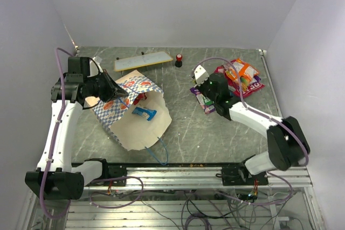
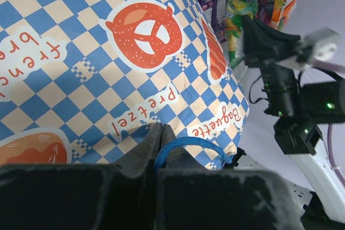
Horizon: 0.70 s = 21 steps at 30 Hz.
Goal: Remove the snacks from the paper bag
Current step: Place the snack at the center of the board.
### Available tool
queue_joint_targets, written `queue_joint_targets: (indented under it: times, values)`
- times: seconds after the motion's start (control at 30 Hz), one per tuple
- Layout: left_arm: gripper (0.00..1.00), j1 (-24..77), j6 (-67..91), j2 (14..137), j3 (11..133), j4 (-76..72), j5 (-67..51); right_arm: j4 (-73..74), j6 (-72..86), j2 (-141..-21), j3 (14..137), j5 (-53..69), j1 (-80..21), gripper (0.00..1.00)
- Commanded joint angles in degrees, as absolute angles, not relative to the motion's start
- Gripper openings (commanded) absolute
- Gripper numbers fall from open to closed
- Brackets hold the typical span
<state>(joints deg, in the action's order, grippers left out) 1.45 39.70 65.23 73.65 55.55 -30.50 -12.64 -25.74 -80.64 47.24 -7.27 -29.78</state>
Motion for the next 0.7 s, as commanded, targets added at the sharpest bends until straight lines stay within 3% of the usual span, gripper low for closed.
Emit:
queue_joint_targets:
  times: [0.0,0.4,0.67]
  values:
    - [0.07,1.76,39.42,64.88,74.88,55.81,-31.99,-19.90,-23.73,-86.43,49.42,-8.64,-28.63,0.00]
    - [0.07,1.75,37.30,65.98,77.96,58.47,-31.52,-30.29,-24.51,-95.14,43.79,-10.76,-26.80,0.00]
    - [0.07,1.73,37.05,65.86,77.29,58.50,-32.26,-27.42,-20.56,-99.64,44.20,-8.33,-26.43,0.00]
